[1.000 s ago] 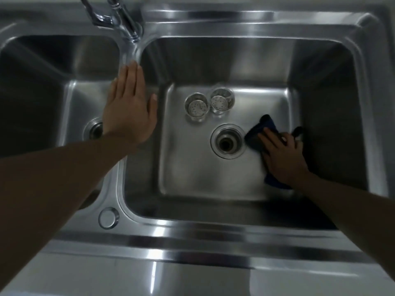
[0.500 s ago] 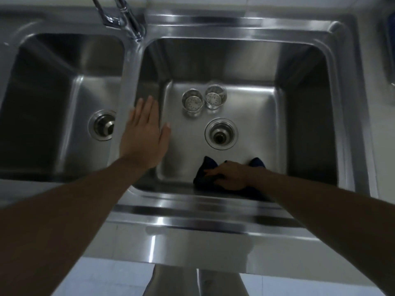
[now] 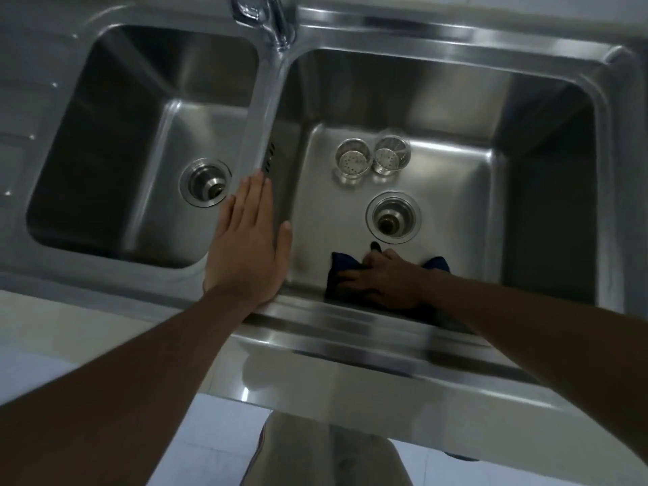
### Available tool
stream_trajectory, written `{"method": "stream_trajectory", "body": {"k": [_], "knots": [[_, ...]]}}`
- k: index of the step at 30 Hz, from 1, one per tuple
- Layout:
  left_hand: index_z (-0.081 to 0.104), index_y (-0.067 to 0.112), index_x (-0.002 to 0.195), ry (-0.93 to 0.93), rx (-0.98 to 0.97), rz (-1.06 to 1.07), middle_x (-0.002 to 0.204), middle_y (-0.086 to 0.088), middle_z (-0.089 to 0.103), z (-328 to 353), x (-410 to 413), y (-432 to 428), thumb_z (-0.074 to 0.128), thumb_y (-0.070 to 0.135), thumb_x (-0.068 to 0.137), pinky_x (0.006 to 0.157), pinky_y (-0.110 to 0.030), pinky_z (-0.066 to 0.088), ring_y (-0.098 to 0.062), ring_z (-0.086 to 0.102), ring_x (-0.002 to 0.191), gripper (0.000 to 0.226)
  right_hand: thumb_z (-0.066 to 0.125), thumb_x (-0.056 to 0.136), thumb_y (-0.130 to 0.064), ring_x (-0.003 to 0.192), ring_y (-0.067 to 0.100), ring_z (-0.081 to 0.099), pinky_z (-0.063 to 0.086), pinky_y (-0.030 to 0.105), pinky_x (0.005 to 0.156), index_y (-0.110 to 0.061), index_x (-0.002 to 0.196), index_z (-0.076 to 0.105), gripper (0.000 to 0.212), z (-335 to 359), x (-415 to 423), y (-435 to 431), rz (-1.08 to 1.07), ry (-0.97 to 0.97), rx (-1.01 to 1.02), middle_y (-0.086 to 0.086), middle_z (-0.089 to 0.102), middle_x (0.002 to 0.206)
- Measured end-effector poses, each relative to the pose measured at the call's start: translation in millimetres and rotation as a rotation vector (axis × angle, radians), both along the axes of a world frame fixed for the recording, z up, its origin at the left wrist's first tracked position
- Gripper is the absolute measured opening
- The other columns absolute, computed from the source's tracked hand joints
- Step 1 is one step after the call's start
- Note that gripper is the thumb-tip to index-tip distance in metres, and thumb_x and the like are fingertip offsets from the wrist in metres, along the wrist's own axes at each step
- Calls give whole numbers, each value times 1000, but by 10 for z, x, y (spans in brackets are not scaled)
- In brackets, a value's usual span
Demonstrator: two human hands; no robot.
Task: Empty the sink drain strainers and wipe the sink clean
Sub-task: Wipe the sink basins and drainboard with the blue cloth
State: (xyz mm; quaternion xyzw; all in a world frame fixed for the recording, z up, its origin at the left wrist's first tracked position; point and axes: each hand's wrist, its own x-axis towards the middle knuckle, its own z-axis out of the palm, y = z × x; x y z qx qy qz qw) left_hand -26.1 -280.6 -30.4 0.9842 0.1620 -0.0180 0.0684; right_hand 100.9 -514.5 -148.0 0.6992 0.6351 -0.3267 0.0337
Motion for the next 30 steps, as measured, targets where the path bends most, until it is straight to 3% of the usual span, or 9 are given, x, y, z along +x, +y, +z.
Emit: {"method": "stream_trajectory", "body": {"k": [3, 7, 9, 11, 13, 16, 19, 26, 30], "knots": [[9, 4, 158, -3, 22, 2, 167, -11, 6, -22, -10, 10, 24, 37, 105, 126, -43, 9, -20, 1, 155, 64, 31, 105, -44, 136, 32, 25, 24, 46, 104, -38, 157, 11, 56, -81, -42, 351, 87, -153, 88, -11, 9, 166], [9, 6, 158, -12, 8, 16, 167, -9, 5, -36, -1, 6, 21, 39, 105, 126, -43, 9, -18, -1, 155, 64, 27, 104, -52, 150, 34, 9, 19, 49, 113, -32, 160, 6, 62, -176, -103, 869, -37, -278, 141, -8, 3, 168], [10, 6, 158, -14, 10, 17, 167, -9, 6, -48, 1, 11, 20, 41, 104, 126, -43, 10, -18, 0, 155, 65, 28, 105, -50, 152, 32, 8, 18, 47, 113, -27, 160, 12, 62, -231, -54, 1029, -269, -318, 159, -5, 8, 168], [11, 6, 158, -14, 6, 18, 167, -8, 6, -52, -3, 19, 21, 41, 104, 126, -43, 11, -18, 0, 155, 65, 29, 105, -48, 152, 31, 8, 16, 47, 115, -22, 160, 15, 62, -256, 25, 1142, -637, -294, 128, -1, 12, 167], [11, 7, 158, -11, 3, 18, 167, -8, 6, -60, -6, 22, 20, 41, 104, 126, -43, 11, -17, -1, 155, 65, 30, 104, -51, 152, 32, 8, 15, 49, 117, -18, 160, 16, 66, -281, 20, 1206, -798, -277, 111, 3, 11, 167], [11, 8, 158, -2, 2, 20, 167, -7, 5, -56, -4, 29, 20, 42, 104, 126, -43, 11, -17, -2, 155, 65, 30, 97, -63, 153, 32, 8, 19, 50, 118, -22, 159, 20, 75, -261, -113, 1156, -517, -248, 179, 3, 13, 167], [10, 7, 158, 1, 17, 20, 167, -7, 4, -52, 1, 35, 19, 44, 104, 126, -42, 10, -17, -2, 155, 67, 33, 101, -58, 153, 28, 11, 22, 45, 116, -28, 158, 24, 65, -300, -88, 967, -185, -231, 217, -3, 18, 166], [11, 7, 158, 5, 12, 11, 167, -8, 5, -56, -5, 44, 25, 43, 104, 126, -41, 7, -18, -1, 155, 67, 39, 103, -46, 149, 30, 26, 35, 45, 101, -24, 155, 35, 56, -313, 220, 502, -394, -334, 206, -1, 31, 162], [10, 7, 158, 12, 2, 10, 168, -7, 3, -52, -4, 44, 25, 43, 103, 126, -42, 10, -17, -3, 155, 67, 34, 104, -49, 150, 27, 23, 36, 44, 101, -28, 154, 35, 55, -320, 226, 56, -93, -280, 206, -5, 30, 162]]}}
